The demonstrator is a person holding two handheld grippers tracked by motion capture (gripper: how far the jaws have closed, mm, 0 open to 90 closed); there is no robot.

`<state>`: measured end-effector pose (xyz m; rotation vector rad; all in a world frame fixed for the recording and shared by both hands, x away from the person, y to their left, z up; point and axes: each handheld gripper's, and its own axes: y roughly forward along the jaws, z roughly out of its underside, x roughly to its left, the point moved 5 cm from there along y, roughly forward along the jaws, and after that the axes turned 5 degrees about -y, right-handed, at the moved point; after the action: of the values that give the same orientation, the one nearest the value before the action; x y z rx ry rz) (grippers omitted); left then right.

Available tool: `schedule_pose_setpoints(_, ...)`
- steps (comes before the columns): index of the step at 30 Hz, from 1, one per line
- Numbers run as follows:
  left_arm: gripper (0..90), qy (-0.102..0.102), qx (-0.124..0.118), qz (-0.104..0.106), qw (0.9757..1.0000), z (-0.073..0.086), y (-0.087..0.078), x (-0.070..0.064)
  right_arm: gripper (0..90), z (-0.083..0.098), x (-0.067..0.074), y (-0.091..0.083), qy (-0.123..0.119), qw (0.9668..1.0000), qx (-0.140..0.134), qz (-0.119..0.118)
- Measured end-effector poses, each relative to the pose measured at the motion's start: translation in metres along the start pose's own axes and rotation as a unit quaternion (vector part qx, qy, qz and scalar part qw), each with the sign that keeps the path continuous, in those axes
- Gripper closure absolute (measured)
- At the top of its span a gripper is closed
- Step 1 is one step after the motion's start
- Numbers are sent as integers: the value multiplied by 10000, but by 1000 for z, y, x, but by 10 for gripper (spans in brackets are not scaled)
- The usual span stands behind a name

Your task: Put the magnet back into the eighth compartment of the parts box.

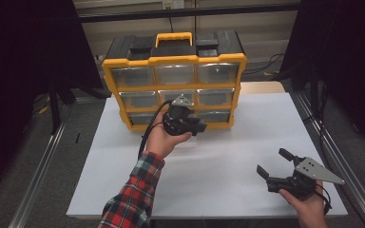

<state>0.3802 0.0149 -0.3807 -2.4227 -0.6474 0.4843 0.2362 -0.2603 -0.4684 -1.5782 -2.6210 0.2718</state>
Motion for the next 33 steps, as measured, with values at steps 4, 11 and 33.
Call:
schedule_pose_setpoints(4,627,-20,-25,-25,10000,-2,-1,1,10,0,0,0,-2,10000,-10,-22)
schedule_pose_setpoints(11,627,-8,50,-86,10000,-3,-2,6,10,0,0,0,-3,10000,-2,-8)
schedule_pose_setpoints(33,627,-77,173,-425,9989,-3,-2,23,10,0,0,0,15,10000,-10,-11)
